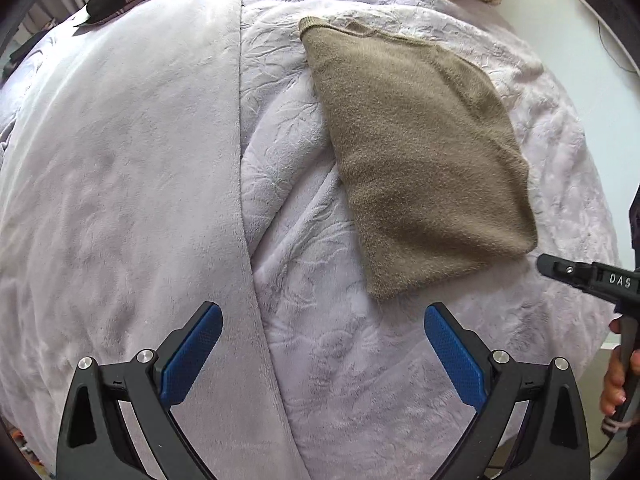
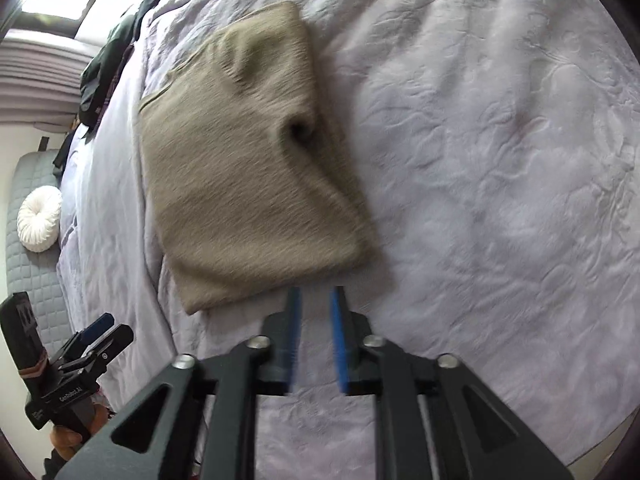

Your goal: Fold small clothes

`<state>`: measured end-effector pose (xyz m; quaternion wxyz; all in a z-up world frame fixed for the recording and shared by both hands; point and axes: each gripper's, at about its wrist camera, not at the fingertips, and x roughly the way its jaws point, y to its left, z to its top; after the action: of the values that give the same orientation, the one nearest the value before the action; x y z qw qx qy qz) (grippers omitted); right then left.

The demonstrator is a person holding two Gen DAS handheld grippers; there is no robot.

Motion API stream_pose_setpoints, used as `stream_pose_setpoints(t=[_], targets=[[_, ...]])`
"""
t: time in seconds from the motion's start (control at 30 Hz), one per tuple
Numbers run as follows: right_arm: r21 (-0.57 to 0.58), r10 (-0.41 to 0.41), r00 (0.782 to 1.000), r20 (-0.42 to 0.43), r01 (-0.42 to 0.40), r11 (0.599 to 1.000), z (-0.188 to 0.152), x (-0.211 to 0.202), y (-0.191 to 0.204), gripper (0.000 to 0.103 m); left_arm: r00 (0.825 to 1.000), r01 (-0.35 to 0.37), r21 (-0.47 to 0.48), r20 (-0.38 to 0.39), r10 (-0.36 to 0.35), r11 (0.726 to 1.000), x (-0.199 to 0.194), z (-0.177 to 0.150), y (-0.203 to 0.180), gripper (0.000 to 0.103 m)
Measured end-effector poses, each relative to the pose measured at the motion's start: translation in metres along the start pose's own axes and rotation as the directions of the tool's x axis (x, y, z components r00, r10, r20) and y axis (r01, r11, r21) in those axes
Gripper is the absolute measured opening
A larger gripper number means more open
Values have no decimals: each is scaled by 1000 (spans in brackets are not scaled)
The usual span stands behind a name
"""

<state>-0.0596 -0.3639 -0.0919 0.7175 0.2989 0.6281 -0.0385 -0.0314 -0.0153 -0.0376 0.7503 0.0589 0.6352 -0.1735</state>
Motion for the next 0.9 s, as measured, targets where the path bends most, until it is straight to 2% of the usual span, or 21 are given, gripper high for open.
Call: stream_pose_setpoints(t=[0.03, 0.07, 0.13, 0.2, 0.27, 0.4, 0.57, 0.73, 0.9], targets=[[-10, -3, 1000, 4, 3, 1000, -4, -1, 6, 59, 1000, 3, -4, 12, -3, 1000, -3, -2, 0, 102], [-24, -3, 1000, 9, 3, 1000, -8, -3, 11, 69, 999, 14, -9, 30, -14, 1000, -5, -1, 4, 102], [-57, -4, 1000, 21, 5, 998, -14, -5, 25, 69, 998, 30, -25, 59, -28, 999, -10, -4, 12, 102], [-85, -8, 1000, 31, 10, 996, -20, -8, 39, 70, 997, 12, -41, 78, -9, 999, -14, -5, 15, 102], [-100, -8, 999, 41, 12, 995, -25, -10, 50, 81, 995, -21, -37, 93, 25, 999, -19, -7, 18, 102], [-131, -14, 997, 76, 24, 991, -38, -17, 72, 82, 989, -33, -27, 142, 36, 999, -33, -16, 28, 102], [-162, -50, 993, 111, 67, 985, -61, -23, 91, 83, 987, 55, -27, 151, -51, 998, -40, -21, 40, 102], [-136, -75, 990, 119, 91, 987, -85, -24, 101, 83, 989, 31, -6, 143, -30, 1000, -41, -30, 41, 102], [-140, -87, 989, 118, 103, 985, -95, -30, 110, 83, 977, 54, -42, 208, -44, 998, -56, -40, 49, 102]])
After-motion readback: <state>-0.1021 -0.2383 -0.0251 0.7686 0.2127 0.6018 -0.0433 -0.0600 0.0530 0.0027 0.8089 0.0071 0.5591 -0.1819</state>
